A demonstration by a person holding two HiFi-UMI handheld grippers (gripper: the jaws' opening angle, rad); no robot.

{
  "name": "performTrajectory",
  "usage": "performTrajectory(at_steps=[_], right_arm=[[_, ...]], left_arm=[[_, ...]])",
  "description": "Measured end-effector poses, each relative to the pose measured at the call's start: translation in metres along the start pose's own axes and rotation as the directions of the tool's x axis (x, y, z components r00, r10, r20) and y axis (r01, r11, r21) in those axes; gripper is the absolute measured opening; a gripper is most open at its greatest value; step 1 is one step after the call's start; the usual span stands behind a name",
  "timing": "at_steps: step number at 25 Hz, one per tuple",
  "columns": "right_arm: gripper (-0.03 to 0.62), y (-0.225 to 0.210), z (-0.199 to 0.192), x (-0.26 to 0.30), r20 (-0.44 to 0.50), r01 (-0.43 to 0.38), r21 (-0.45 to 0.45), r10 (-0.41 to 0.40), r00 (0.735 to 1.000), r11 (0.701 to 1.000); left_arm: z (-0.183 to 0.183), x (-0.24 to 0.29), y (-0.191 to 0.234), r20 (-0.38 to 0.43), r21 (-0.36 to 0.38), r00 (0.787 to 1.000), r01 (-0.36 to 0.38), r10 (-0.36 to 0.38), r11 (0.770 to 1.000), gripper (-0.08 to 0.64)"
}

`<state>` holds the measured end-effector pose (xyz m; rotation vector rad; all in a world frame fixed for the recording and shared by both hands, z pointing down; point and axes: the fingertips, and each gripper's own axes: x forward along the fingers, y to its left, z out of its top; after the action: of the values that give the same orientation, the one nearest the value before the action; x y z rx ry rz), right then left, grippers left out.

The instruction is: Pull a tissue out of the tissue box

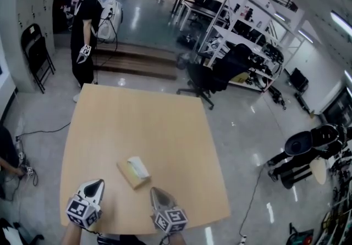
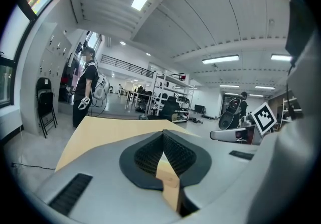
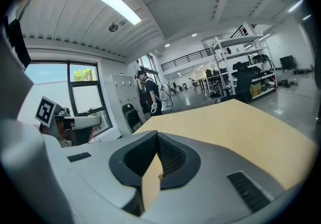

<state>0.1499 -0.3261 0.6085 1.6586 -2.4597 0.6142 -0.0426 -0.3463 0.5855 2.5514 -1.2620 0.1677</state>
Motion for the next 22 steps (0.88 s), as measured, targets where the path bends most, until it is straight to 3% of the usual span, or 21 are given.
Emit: performTrajectory(at_steps=[15, 22], right_arm=[[0.011, -0.025, -0.032, 0.032, -0.093, -0.001, 0.041, 0.005, 0.996, 0.999], [0.011, -0.029, -0.050, 0.055, -0.161, -0.041, 0.088, 0.055, 0.985, 0.995]], left_arm=[[-0.039, 0.038, 0.007, -0.090, -0.044, 0.996, -0.010, 0.006, 0.999, 0.008], [-0.047, 0.052, 0.018, -0.123, -0.060, 0.992, -0.020, 0.012, 0.998, 0.008]])
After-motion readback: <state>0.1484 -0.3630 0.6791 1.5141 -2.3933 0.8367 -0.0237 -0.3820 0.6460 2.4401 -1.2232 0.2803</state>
